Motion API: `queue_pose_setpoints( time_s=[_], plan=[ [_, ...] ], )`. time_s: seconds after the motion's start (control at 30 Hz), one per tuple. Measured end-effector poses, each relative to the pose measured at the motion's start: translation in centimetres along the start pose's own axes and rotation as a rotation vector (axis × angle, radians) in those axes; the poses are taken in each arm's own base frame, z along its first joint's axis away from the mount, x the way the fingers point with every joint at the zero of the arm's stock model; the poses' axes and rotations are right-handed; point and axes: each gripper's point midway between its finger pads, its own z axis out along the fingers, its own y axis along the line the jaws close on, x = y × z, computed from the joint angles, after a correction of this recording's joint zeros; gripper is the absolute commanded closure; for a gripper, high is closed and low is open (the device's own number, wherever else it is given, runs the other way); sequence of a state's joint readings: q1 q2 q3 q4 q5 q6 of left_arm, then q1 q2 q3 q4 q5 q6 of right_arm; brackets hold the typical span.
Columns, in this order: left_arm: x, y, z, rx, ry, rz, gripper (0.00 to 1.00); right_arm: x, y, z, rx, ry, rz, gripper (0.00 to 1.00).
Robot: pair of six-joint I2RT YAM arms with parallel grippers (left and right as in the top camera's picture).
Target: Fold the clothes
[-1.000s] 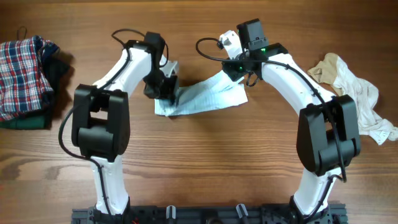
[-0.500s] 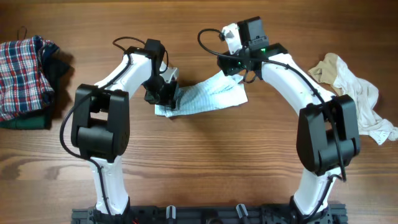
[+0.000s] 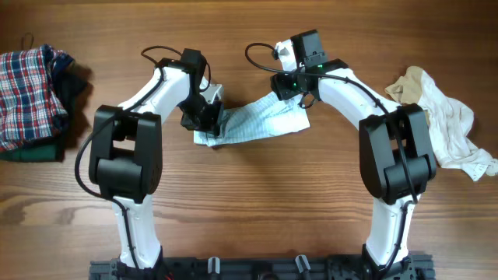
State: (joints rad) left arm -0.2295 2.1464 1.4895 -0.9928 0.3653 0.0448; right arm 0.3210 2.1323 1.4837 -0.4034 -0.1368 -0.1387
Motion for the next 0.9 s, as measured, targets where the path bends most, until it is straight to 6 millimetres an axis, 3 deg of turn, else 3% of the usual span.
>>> queue_pose_setpoints(
  time_s=[0.3,0.33,0.5,0.6,0.77,0.83,0.9],
  plan=[
    [0.0,0.0,0.0,0.0,0.001,-0.003,0.93,0.7,0.1,0.2,-0.004,0.026,0.004,0.38],
    [0.0,0.0,0.0,0.0,0.001,-0.003,0.93,1.1,0.1,0.6,-0.005,0.039,0.006,0.41],
    [0.0,0.0,0.0,0.0,0.001,-0.003,0.93,1.6,-0.1,1.6,-0.003,0.051,0.012,0.85],
    [0.0,0.0,0.0,0.0,0.001,-0.003,0.93,1.6,0.0,1.7,-0.005,0.05,0.016,0.94],
    [0.0,0.0,0.0,0.0,0.0,-0.003,0.93,1.7,0.1,1.4,-0.007,0.054,0.017,0.96],
    [0.0,0.0,0.0,0.0,0.0,-0.003,0.93,1.8,0.2,0.6,-0.008,0.067,0.019,0.96],
    [0.0,0.0,0.0,0.0,0.0,-0.003,0.92,1.3,0.4,-1.6,-0.006,0.064,0.018,0.96]
  ],
)
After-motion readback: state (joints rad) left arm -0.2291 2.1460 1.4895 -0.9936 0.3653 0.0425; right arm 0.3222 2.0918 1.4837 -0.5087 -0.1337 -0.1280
